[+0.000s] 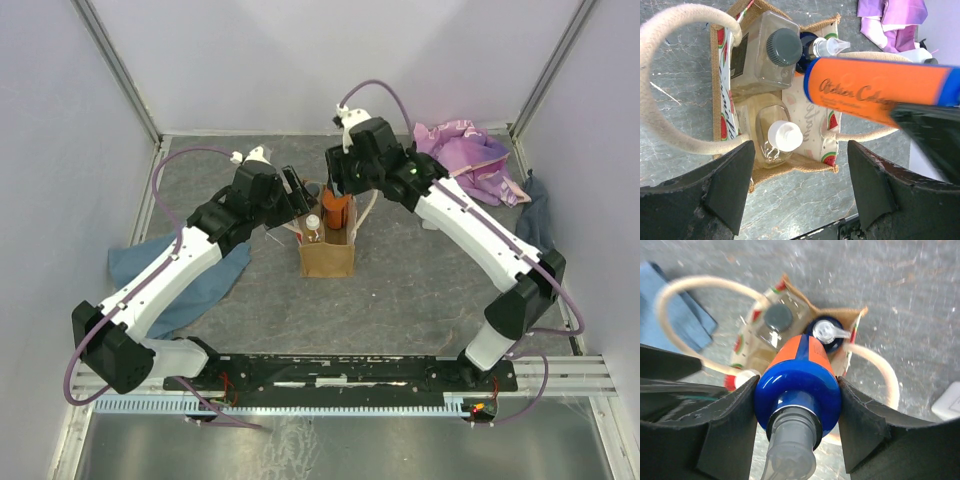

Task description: Take the personal care products out of the canvas bag

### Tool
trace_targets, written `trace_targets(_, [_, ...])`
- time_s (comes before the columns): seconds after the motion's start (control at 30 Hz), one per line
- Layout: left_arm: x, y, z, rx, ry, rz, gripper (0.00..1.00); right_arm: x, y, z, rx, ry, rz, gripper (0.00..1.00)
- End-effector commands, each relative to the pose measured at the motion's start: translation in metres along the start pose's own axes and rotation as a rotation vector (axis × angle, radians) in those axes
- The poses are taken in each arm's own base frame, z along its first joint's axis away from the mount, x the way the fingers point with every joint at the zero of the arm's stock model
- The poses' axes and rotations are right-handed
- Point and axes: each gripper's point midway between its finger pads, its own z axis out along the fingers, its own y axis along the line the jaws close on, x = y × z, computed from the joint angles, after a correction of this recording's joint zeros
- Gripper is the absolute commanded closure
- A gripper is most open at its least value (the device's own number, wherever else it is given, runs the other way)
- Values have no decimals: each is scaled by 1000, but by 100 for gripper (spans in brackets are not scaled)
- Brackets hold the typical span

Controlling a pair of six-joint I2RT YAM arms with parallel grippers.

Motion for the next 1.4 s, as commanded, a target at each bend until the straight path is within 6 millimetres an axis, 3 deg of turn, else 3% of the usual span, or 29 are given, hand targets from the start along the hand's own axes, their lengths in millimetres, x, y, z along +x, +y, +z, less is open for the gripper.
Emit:
trace_targets(0.0, [-10, -9, -9, 42, -48, 23, 19, -90, 23, -64, -129, -274, 41, 44])
trace_targets(0.13, [-12, -8, -12, 37, -58, 23, 19, -106, 27, -77, -150, -325, 50, 45])
trace_targets(0.3, [-16, -6, -17, 28, -72, 33, 18, -120, 3, -99, -48, -378, 28, 45])
trace_targets(0.5, [-13, -6, -17, 35, -67, 32, 18, -128, -44, -122, 59, -405, 59, 45])
trace_targets(0.63, [-11, -5, -16, 38, -61, 30, 18, -120, -86, -127, 161, -385, 103, 44])
trace_targets(0.73, [-9, -3, -16, 35, -58, 30, 18, -105, -116, -117, 217, -322, 145, 43])
trace_targets(0.93, [-6, -3, -14, 38, -47, 27, 18, -71, -147, -73, 263, -212, 192, 43])
trace_targets(1.37, [-2, 5, -15, 16, -40, 30, 17, 18, -190, 24, 335, 51, 229, 45])
